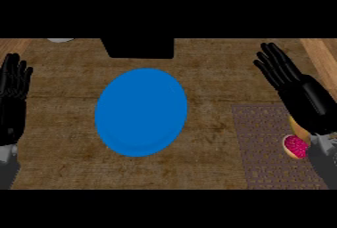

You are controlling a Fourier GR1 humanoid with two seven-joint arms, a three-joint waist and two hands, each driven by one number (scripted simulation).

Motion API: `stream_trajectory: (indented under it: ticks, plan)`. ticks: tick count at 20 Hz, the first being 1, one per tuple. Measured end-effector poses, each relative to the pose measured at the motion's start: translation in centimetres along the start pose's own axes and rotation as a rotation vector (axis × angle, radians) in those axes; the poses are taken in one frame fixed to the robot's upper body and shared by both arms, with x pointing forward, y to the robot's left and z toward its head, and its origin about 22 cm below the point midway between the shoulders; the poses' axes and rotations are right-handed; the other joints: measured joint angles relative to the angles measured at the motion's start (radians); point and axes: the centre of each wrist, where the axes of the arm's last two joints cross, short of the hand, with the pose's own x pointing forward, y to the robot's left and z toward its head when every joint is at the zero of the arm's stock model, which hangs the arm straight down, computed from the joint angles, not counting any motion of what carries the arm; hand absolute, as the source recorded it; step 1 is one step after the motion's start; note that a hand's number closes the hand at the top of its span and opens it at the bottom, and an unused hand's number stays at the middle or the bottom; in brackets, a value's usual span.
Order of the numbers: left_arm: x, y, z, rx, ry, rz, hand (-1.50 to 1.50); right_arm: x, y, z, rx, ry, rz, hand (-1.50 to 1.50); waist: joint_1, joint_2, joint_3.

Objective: Pick the cupcake from the placemat and place it in the plate

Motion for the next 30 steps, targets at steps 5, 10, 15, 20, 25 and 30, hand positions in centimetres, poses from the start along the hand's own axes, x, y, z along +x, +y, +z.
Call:
stream_trajectory:
  ticks: [5, 10, 15, 20, 25, 30]
  plan:
    - [-2.9, -0.4, 2.2, -0.067, 0.102, -0.004, 0.00, -2.5, 0.0, 0.6, -0.059, 0.109, -0.050, 1.50, -0.012, 0.011, 0.007]
    - [-5.6, -1.3, 5.0, -0.146, 0.240, 0.004, 0.00, -3.6, -2.4, 2.1, -0.267, 0.150, 0.221, -1.50, -0.036, 0.015, 0.003]
    - [-7.5, -1.6, 6.3, -0.198, 0.297, 0.028, 0.00, -8.8, -0.1, 6.2, -0.432, 0.071, 0.278, -1.50, -0.034, 0.015, 0.009]
    - [-8.3, -2.1, 6.3, -0.218, 0.317, 0.029, 0.00, -10.5, 0.8, 10.3, -0.509, 0.031, 0.389, -1.50, -0.030, 0.013, 0.010]
    - [-8.8, -2.7, 6.5, -0.221, 0.315, 0.027, 0.00, -8.4, -0.7, 13.8, -0.565, 0.078, 0.516, -1.50, -0.030, 0.011, 0.009]
    - [-9.2, -2.9, 6.8, -0.218, 0.316, 0.030, 0.00, -6.4, -2.4, 16.2, -0.503, 0.258, 0.670, -1.50, -0.029, 0.011, 0.008]
